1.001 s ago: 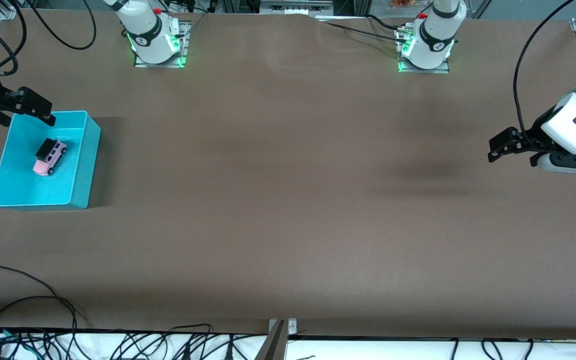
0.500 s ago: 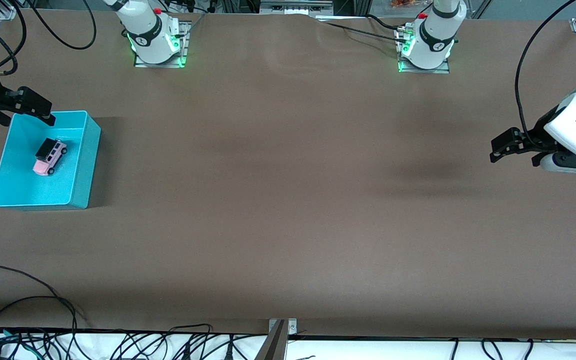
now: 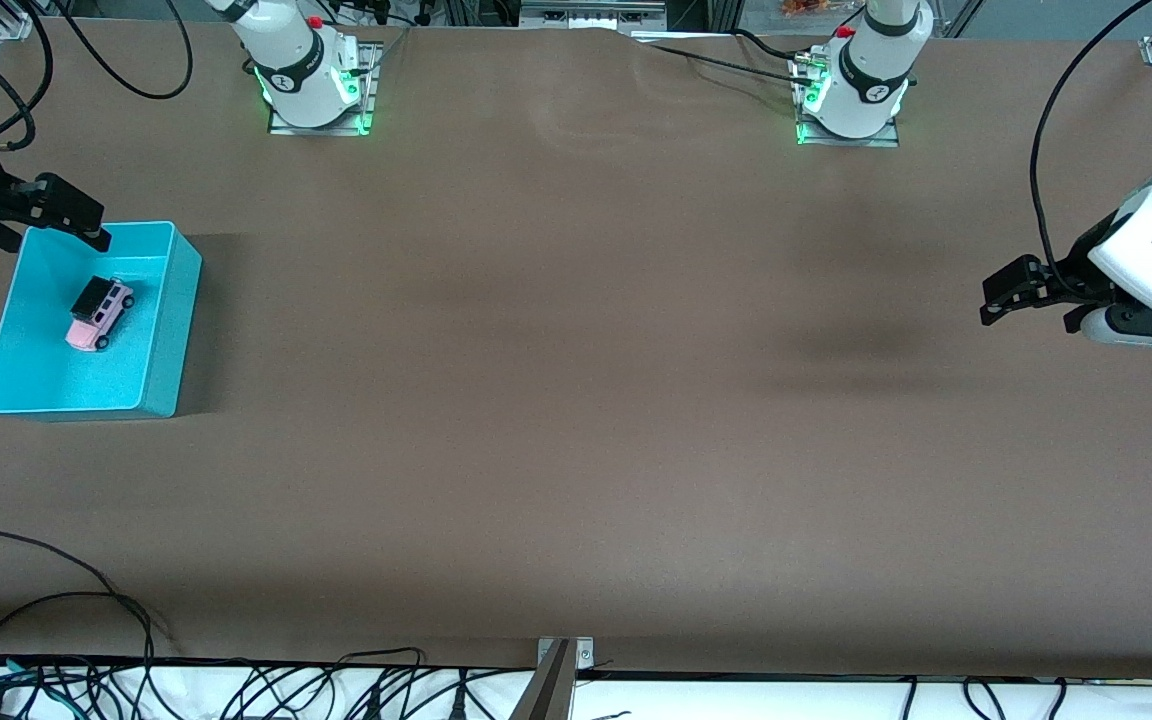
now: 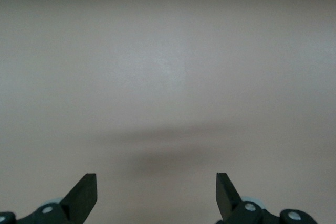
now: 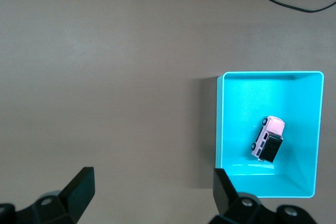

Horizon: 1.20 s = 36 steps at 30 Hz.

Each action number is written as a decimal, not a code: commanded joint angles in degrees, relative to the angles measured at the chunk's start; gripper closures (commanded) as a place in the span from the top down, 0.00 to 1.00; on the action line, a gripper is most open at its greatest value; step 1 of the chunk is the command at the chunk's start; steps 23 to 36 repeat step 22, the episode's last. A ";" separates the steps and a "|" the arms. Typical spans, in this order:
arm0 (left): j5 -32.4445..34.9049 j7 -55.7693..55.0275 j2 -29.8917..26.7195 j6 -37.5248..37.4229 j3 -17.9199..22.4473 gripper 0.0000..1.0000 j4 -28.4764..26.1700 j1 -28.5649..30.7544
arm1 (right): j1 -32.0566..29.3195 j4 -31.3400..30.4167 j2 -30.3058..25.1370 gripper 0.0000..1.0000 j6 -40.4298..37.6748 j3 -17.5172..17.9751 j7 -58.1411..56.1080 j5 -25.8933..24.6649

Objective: Wind and store pink jeep toy

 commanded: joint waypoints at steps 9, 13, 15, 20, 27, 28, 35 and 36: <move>-0.28 0.36 -0.54 -0.72 -0.06 1.00 0.14 0.31 | -0.09 0.86 -0.04 1.00 -0.84 0.18 -0.89 -0.53; -0.28 0.36 -0.54 -0.72 -0.06 1.00 0.14 0.31 | -0.01 0.86 -0.03 1.00 -0.66 0.18 -0.89 -0.53; -0.28 0.36 -0.54 -0.72 -0.06 1.00 0.14 0.31 | 0.00 0.86 0.05 1.00 -0.66 0.26 -0.89 -0.53; -0.20 0.36 -0.54 -0.72 -0.06 1.00 0.14 0.31 | 0.17 0.86 0.14 1.00 -0.31 0.26 -0.72 -0.53; -0.28 0.36 -0.54 -0.72 -0.06 1.00 0.14 0.31 | 0.17 0.86 0.14 1.00 -0.22 0.26 -0.54 -0.53; -0.28 0.36 -0.54 -0.72 -0.06 1.00 0.14 0.31 | 0.17 0.86 0.14 1.00 -0.22 0.26 -0.54 -0.53; -0.28 0.36 -0.54 -0.72 -0.06 1.00 0.14 0.31 | 0.17 0.86 0.14 1.00 -0.22 0.26 -0.54 -0.53; -0.28 0.36 -0.54 -0.72 -0.06 1.00 0.14 0.31 | 0.17 0.86 0.14 1.00 -0.22 0.26 -0.54 -0.53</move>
